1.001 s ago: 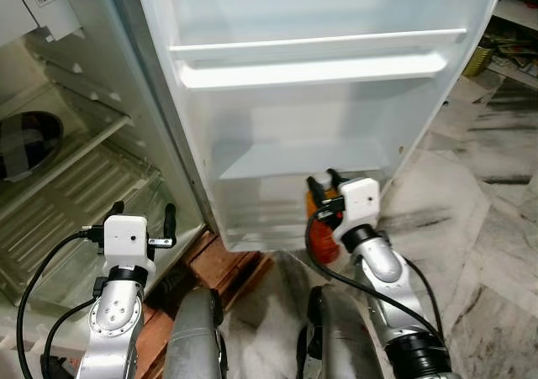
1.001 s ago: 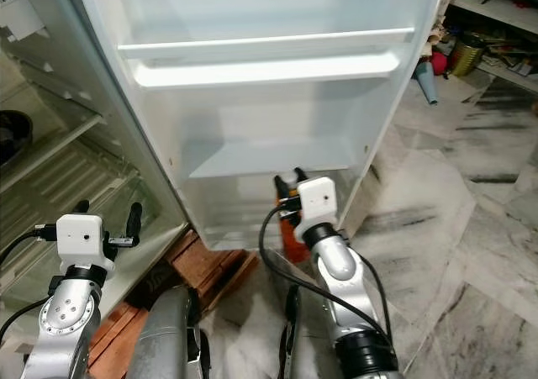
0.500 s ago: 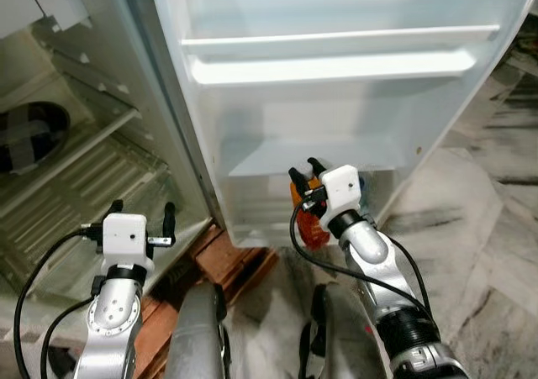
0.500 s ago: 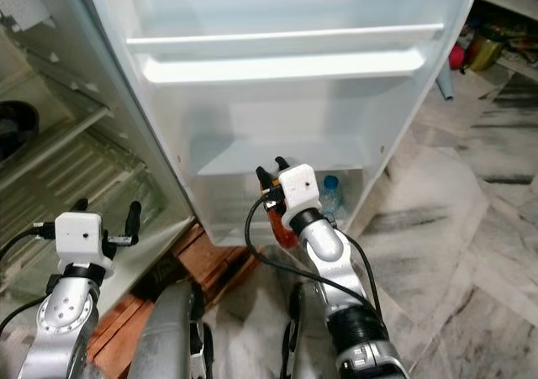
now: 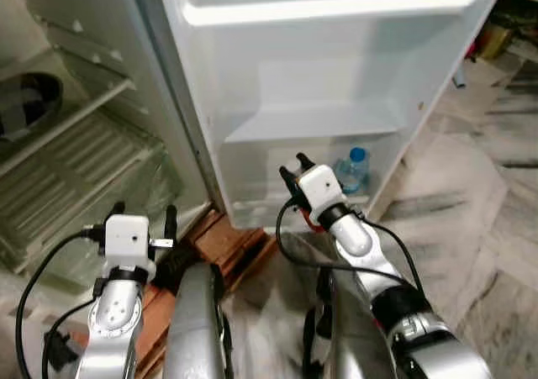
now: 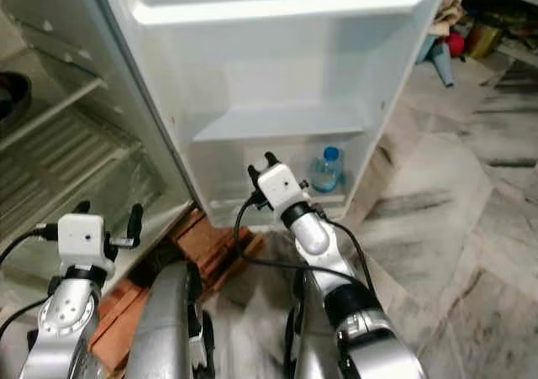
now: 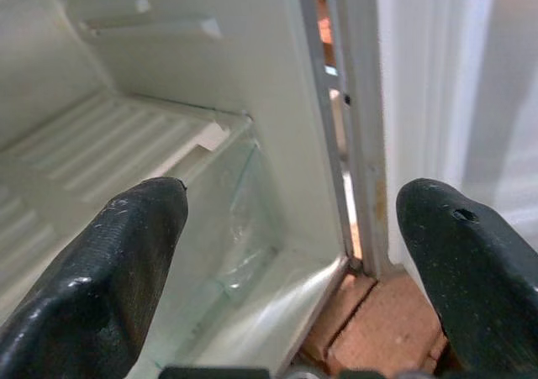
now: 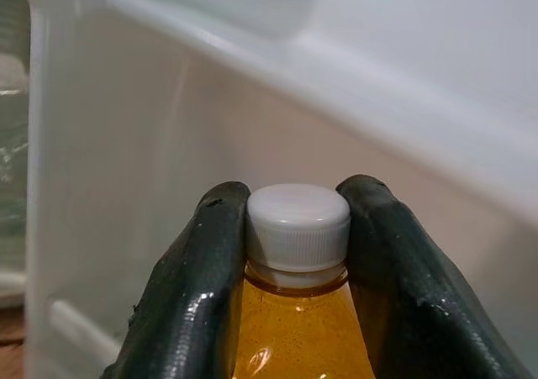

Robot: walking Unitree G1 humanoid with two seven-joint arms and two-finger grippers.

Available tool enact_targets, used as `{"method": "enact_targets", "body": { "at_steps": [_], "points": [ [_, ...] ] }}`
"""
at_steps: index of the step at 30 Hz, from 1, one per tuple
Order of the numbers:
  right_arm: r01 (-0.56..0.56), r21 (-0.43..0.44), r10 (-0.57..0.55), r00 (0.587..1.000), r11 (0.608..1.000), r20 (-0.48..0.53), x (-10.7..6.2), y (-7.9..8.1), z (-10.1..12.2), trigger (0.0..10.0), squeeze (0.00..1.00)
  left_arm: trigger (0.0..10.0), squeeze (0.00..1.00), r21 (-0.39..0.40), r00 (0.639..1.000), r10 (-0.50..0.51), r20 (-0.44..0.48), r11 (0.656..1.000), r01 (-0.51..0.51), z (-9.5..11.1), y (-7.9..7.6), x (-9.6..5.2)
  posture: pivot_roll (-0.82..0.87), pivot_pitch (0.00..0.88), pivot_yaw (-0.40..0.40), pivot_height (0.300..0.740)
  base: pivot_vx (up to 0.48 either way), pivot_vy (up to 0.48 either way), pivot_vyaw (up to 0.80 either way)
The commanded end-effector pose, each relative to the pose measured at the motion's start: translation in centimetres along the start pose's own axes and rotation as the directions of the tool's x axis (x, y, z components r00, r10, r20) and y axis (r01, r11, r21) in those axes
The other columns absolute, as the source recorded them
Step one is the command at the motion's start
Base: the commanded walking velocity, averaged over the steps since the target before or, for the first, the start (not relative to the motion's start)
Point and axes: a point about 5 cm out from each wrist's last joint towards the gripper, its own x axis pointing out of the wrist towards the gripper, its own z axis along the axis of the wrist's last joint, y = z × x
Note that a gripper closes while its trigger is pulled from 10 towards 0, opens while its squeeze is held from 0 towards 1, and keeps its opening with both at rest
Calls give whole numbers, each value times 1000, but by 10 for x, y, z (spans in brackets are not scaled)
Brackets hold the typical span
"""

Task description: Restocking fridge

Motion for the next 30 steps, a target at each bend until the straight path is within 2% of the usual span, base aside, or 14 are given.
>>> {"method": "enact_targets", "body": {
  "at_steps": [1,2,3,6,8,11,13,15,17,20,23,25,27,30],
  "points": [
    [1,-35,0,999,999,37,5,2,6,10000,0,10000,0,14,1000,-11,9,1000,11,4,1,0,195,193,57,562,0,0,0],
    [10,-99,-5,999,995,50,10,2,8,10000,0,10000,0,14,1000,-12,12,1000,12,5,1,0,204,199,62,562,0,0,0],
    [4,-123,3,998,992,55,13,3,10,10000,0,10000,0,15,1000,-12,14,1000,12,6,1,-1,212,202,64,562,0,0,0],
    [3,-158,10,997,987,81,19,7,15,10000,0,10000,0,18,1000,-11,15,1000,11,6,2,-3,226,211,67,562,0,0,0],
    [24,-200,7,988,980,155,28,9,29,10000,0,10000,0,27,1000,-1,11,1000,1,7,5,-7,240,222,66,562,0,0,0],
    [29,-220,11,984,975,178,31,11,33,10000,0,10000,0,30,1000,5,12,1000,-5,7,6,-10,248,232,67,562,0,0,0],
    [15,-284,44,979,959,199,34,14,36,10000,0,10000,0,33,1000,10,13,999,-11,11,7,-15,269,261,73,562,0,0,0],
    [17,-302,48,977,953,208,34,16,37,10000,0,10000,0,34,1000,13,14,999,-13,13,8,-19,277,270,76,562,0,0,0],
    [48,-358,44,969,933,244,36,13,41,10000,0,10000,0,39,1000,12,4,999,-13,15,11,-27,299,296,88,562,0,0,0],
    [107,-394,8,960,913,281,41,7,47,10000,0,10000,0,47,1000,7,-11,999,-7,16,13,-33,316,324,104,562,0,0,0],
    [130,-383,-32,967,915,251,42,4,44,10000,0,10000,0,51,1000,4,-14,999,-3,17,14,-36,324,332,108,562,0,0,0],
    [122,-381,-51,980,917,192,38,6,33,10000,0,10000,0,52,1000,1,-15,999,0,20,14,-36,335,342,115,562,0,0,0],
    [93,-384,-43,989,918,139,33,11,22,10000,0,10000,0,54,1000,-7,-18,999,8,22,14,-36,343,351,121,562,0,0,0],
    [76,-390,-35,993,918,110,29,14,16,10000,0,10000,0,55,1000,-11,-22,998,12,23,14,-37,345,358,128,562,0,0,0]
  ]
}}
